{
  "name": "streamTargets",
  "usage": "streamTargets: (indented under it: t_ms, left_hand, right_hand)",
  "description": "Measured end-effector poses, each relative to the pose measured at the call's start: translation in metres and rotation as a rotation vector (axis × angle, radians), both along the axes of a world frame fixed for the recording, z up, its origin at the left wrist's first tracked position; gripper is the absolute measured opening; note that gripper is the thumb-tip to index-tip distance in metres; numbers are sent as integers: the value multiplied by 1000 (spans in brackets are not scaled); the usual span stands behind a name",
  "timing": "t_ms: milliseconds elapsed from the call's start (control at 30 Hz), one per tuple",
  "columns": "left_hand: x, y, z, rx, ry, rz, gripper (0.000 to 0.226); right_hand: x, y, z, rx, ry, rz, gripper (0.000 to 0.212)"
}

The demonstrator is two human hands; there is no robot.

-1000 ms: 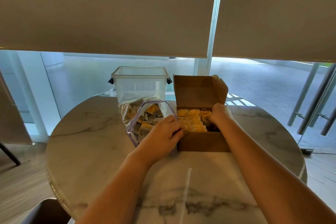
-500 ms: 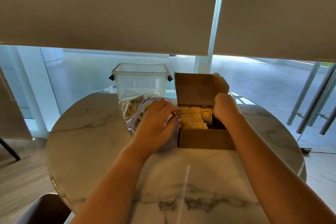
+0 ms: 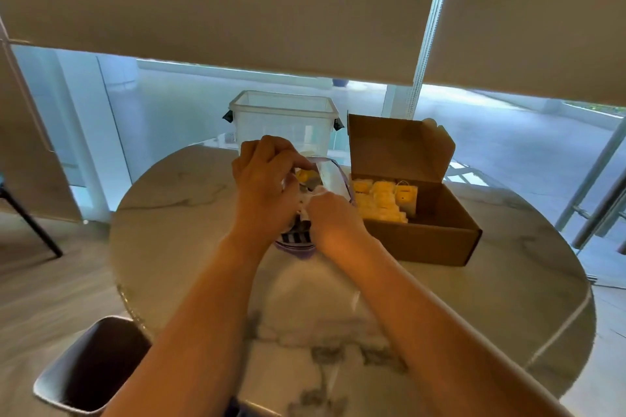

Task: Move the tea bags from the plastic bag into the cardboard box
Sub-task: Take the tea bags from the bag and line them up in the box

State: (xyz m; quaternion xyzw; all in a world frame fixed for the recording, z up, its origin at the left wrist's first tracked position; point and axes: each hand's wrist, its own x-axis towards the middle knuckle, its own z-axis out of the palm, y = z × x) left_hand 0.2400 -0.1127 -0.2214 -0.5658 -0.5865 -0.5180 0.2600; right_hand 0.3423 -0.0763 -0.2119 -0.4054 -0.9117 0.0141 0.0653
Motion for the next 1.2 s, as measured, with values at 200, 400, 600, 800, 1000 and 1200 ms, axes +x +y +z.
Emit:
streamTargets:
  t_ms: [200,400,600,800,1000,1200]
  left_hand:
    - [0,2,-3,-21,-2,-9,27]
    - [4,1,-3,-44,-2,-10,28]
    - [8,-1,-5,-190,-154,-57,24]
    - [10,13,-12,-248,-195,-178,21]
    - [16,12,-9,-188,-223,-189,23]
    - [26,10,-11,-149,-47,-183,24]
  right_hand:
    - [0,-4,-10,154,-60,16,32]
    - [6,2,-9,138,266,71,38]
    - [24,11,0,116,825,82,26]
    - [41,14,7,-286,1111,58,18]
    - [62,19,21,-707,1183,19,9]
    - [82,35,22,-656,1136,-50,12]
